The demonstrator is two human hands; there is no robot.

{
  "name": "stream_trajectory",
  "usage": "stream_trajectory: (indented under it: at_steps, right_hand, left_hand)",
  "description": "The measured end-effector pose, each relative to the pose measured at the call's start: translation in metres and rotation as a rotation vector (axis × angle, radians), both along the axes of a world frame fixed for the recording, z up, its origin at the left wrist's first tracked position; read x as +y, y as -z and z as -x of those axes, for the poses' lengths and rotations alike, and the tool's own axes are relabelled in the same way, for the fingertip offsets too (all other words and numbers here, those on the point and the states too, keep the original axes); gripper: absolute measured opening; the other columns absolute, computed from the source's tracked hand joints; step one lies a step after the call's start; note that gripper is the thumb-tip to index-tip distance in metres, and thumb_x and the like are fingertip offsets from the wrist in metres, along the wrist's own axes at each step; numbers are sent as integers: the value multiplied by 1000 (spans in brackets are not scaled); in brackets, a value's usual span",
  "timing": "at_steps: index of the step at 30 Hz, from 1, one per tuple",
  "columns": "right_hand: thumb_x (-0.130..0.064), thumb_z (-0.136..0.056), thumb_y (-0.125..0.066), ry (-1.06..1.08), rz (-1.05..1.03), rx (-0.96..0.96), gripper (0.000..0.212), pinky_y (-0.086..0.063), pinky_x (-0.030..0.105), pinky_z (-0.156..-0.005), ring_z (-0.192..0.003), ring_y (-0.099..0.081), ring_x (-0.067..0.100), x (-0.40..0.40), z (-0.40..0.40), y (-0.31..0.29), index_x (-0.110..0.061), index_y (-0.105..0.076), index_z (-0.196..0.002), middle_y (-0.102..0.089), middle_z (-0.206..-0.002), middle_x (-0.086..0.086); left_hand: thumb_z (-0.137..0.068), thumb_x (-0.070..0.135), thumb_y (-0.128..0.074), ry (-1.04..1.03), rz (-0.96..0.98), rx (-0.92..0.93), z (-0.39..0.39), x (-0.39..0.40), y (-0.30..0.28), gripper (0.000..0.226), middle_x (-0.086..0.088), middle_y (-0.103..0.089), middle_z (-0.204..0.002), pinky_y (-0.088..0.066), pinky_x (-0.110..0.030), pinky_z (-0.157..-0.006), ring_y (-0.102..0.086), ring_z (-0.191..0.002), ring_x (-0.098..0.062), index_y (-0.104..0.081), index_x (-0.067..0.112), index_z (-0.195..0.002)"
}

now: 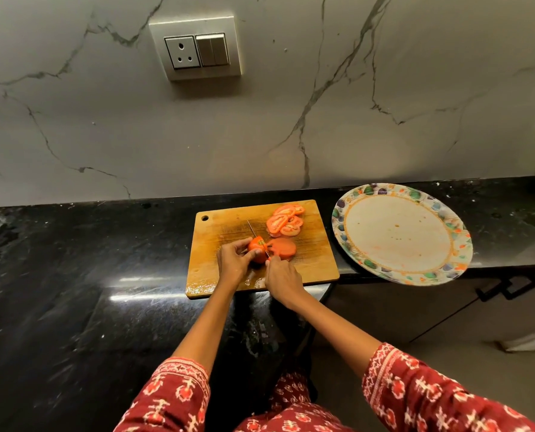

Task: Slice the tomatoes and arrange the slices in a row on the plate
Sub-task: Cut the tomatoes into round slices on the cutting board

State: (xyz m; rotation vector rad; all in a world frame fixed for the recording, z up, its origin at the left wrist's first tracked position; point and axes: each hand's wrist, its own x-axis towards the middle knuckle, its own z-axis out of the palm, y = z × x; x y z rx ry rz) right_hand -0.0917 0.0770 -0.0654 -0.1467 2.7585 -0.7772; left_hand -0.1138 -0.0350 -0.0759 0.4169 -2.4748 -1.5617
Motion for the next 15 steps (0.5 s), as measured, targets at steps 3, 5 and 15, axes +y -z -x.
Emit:
stream_trajectory:
  at_steps: [3,5,15]
  right_hand:
    - [-17,-102,-28,-16,-39,47,31,-44,40,-82,-110,-55,38,-2,2,-1,1,-45,-121,-58,-117,22]
    - [-17,-102,-28,-37,-62,63,33,-43,41,-83,-111,-54,37,0,-2,3,2,-43,-125,-58,-118,22]
    - [-12,-101,-29,-22,-72,20,33,-42,41,-90,-117,-51,37,0,2,4,1,-43,-127,-55,-124,22]
  left_hand:
    - [-73,2,-73,8,-22,-22,3,-2,-1,42,-19,-64,-115,-45,-22,-87,-60,-109,-24,-61,-5,-112]
    - [-73,1,-73,10,-25,-35,2,-4,0,42,-19,-63,-115,-45,-24,-88,-59,-109,-26,-61,-6,-113]
    - [-72,-1,-73,5,-24,-21,2,4,0,43,-22,-63,-114,-46,-24,-87,-60,-108,-27,-60,-8,-112]
